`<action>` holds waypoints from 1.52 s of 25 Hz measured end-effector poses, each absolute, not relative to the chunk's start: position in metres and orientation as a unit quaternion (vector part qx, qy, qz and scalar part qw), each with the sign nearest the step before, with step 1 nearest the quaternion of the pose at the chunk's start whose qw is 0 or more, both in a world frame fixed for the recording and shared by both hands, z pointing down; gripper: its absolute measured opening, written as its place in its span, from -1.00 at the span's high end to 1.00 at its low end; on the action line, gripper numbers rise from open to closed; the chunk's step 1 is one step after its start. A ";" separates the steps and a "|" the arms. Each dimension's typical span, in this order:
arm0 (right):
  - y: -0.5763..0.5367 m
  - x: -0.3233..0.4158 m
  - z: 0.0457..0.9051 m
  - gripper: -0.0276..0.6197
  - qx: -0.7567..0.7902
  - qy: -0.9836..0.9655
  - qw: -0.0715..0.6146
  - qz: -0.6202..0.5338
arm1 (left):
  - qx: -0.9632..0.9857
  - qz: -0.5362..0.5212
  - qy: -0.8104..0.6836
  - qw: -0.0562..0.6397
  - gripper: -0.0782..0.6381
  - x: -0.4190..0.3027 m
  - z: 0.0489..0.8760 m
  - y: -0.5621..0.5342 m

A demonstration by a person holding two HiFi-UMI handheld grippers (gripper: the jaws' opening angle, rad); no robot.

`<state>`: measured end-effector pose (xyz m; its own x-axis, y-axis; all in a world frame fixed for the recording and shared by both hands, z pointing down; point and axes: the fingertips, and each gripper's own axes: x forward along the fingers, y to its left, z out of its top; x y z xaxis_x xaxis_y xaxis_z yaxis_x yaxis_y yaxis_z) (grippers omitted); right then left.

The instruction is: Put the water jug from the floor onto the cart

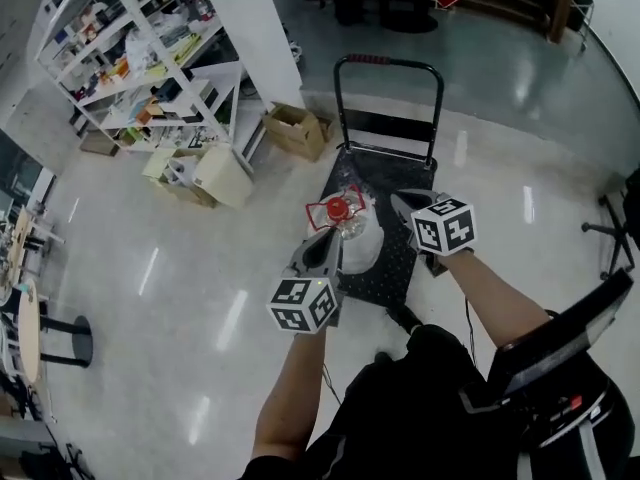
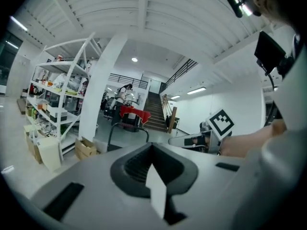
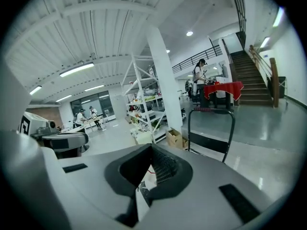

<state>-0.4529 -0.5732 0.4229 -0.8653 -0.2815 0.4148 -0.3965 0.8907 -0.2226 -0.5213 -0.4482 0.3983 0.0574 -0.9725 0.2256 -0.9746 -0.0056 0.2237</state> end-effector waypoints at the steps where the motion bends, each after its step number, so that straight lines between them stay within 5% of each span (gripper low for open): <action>1: -0.568 -0.436 0.421 0.91 0.190 -0.952 0.186 0.152 | 0.719 0.002 -0.677 0.159 0.79 -0.511 0.399 -0.448; 26: -0.393 0.032 0.405 0.91 0.407 -0.888 0.094 0.195 | 0.834 0.055 -0.529 0.149 0.79 -0.151 0.391 -0.341; 38: -0.255 0.143 0.394 0.91 0.402 -0.888 0.084 0.205 | 0.835 0.083 -0.520 0.158 0.79 -0.032 0.372 -0.181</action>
